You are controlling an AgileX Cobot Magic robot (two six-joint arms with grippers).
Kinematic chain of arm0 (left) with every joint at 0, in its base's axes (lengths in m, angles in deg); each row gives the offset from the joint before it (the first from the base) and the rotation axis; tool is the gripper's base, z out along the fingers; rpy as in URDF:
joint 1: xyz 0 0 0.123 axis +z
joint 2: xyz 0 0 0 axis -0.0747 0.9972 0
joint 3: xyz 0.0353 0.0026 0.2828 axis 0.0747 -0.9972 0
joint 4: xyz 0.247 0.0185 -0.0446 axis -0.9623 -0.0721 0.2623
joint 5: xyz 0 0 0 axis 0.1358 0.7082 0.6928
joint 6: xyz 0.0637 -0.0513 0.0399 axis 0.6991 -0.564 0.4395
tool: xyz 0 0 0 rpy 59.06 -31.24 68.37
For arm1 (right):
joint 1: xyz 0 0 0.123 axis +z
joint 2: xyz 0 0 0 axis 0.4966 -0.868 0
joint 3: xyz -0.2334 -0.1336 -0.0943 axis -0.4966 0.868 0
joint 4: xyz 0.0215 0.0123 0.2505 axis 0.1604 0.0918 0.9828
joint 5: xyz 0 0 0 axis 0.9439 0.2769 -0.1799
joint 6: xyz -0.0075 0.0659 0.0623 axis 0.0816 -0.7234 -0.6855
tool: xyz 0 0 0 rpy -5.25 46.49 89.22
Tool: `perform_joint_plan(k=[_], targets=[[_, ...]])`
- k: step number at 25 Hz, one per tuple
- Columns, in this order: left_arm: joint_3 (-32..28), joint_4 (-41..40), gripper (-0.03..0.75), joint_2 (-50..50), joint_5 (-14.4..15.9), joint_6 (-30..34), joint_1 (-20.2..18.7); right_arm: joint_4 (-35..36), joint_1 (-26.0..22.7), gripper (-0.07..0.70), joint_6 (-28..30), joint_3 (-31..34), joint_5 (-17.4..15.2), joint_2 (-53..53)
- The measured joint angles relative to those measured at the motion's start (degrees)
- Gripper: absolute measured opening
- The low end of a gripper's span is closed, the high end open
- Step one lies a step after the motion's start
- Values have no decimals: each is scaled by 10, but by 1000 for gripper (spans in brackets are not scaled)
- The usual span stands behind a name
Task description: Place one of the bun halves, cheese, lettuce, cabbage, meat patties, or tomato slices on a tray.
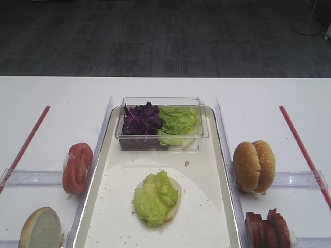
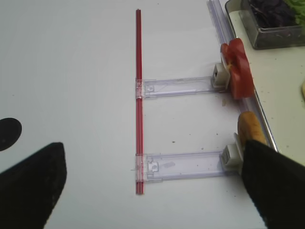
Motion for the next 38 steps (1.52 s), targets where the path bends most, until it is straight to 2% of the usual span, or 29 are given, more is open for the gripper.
perform_joint_plan(k=[7, 13, 38], targets=[[0, 0, 689, 0, 0, 0, 0, 1, 0, 669, 0, 0, 0, 0], [0, 0, 689, 0, 0, 0, 0, 16, 0, 685, 27, 0, 0, 0], [0, 0, 689, 0, 0, 0, 0, 18, 0, 692, 30, 0, 0, 0]])
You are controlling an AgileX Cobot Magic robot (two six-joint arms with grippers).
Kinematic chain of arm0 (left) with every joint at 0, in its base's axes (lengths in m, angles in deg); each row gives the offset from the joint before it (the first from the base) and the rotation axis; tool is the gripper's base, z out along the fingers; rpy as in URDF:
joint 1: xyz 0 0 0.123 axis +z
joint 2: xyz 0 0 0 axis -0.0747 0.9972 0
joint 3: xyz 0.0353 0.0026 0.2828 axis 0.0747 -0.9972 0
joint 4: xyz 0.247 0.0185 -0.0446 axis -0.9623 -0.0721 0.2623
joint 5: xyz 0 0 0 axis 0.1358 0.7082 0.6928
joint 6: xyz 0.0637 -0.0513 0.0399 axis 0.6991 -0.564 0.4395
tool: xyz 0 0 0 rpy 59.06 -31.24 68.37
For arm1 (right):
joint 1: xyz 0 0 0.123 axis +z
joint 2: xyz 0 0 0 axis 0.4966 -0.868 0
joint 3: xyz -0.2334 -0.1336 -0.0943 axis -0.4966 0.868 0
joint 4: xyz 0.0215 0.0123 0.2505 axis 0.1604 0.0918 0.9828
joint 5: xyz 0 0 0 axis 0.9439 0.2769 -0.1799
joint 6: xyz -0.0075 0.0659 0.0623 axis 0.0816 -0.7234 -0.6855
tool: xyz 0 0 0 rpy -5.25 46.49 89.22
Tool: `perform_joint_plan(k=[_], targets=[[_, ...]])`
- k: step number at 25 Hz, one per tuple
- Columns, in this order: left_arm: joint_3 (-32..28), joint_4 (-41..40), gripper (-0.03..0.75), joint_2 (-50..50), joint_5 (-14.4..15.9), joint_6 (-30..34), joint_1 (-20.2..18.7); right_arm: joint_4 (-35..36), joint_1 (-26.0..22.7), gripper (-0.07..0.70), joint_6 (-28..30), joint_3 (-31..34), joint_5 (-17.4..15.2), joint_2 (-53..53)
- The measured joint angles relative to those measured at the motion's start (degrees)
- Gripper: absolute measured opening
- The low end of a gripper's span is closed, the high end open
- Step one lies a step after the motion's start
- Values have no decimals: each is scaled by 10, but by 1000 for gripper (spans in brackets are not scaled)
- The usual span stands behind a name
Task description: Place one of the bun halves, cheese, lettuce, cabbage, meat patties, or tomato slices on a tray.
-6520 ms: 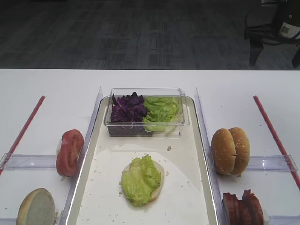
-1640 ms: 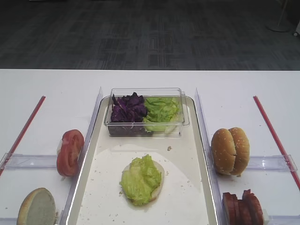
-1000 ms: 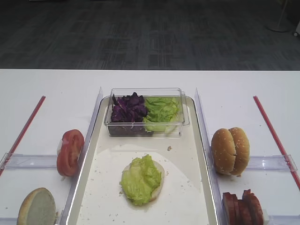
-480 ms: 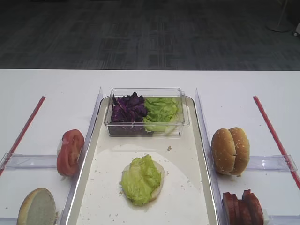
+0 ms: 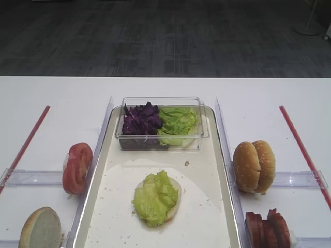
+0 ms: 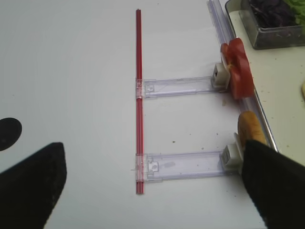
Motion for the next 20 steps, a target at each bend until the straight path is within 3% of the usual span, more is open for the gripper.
perform_joint_plan(k=[20], targets=[[0, 0, 689, 0, 0, 0, 0, 0, 0, 692, 0, 0, 0, 0]])
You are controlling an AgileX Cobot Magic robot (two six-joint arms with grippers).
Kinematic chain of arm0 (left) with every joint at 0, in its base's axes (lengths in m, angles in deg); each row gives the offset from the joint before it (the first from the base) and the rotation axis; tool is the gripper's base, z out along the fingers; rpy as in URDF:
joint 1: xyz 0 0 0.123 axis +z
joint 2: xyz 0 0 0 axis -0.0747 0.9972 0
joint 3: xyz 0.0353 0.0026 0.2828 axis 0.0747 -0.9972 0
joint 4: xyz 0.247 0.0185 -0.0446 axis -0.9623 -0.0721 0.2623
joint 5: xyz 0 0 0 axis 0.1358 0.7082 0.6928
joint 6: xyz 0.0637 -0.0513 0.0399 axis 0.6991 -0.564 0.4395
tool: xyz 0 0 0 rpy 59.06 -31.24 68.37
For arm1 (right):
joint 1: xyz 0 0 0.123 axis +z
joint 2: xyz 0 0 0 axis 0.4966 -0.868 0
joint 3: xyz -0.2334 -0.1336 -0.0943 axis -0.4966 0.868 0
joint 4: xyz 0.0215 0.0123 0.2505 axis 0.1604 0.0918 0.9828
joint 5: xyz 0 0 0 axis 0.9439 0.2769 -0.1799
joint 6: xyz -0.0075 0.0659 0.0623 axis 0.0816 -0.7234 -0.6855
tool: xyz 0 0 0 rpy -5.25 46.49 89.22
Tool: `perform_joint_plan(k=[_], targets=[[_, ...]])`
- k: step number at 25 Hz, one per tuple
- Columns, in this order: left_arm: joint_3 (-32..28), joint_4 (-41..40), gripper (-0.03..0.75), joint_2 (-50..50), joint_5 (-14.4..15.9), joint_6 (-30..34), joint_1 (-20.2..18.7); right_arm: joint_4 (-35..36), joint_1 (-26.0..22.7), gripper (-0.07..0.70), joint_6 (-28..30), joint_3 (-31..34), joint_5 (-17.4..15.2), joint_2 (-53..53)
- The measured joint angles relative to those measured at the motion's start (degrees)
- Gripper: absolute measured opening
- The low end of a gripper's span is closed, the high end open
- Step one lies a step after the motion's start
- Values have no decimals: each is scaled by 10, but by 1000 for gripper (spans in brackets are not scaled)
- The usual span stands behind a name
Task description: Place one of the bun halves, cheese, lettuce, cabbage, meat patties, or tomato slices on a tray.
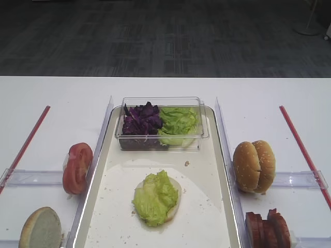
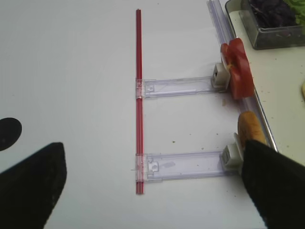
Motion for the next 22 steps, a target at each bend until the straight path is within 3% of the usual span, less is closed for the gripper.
perform_joint_plan(k=[22], targets=[[0, 0, 689, 0, 0, 0, 0, 0, 0, 692, 0, 0, 0, 0]])
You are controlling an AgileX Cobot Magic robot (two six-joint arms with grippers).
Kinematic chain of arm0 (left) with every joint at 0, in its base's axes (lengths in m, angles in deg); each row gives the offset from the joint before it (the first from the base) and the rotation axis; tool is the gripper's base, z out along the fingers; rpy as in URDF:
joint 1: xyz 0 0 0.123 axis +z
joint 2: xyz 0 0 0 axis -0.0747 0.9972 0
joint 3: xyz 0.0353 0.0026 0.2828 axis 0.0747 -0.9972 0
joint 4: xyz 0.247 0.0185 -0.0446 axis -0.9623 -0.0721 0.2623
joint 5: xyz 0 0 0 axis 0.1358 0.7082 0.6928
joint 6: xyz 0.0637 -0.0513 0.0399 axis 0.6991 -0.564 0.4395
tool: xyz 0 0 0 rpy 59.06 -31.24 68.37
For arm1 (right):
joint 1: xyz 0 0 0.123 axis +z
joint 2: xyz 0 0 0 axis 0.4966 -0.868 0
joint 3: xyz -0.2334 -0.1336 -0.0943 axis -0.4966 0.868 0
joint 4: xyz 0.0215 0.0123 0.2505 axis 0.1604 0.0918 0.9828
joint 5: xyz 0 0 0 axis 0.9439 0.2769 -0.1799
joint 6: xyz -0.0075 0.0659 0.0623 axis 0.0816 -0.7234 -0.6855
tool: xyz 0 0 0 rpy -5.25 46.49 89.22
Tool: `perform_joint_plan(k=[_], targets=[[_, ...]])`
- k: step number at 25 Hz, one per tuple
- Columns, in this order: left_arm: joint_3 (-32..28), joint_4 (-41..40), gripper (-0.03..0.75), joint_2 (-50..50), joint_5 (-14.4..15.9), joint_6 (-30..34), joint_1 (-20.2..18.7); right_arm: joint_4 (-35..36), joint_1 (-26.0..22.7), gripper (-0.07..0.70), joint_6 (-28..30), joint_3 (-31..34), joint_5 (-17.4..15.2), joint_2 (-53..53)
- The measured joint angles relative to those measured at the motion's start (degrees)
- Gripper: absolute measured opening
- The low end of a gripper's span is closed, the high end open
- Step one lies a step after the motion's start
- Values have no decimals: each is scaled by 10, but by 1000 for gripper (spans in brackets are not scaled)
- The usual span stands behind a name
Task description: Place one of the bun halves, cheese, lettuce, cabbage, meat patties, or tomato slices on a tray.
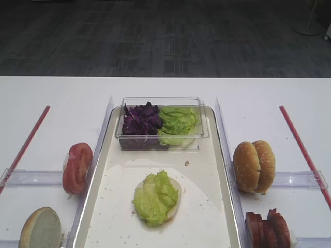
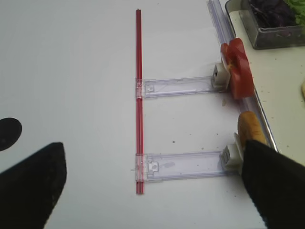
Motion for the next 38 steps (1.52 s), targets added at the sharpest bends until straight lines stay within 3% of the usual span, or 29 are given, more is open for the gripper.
perform_joint_plan(k=[38], targets=[[0, 0, 689, 0, 0, 0, 0, 0, 0, 692, -1, 0, 0, 0]])
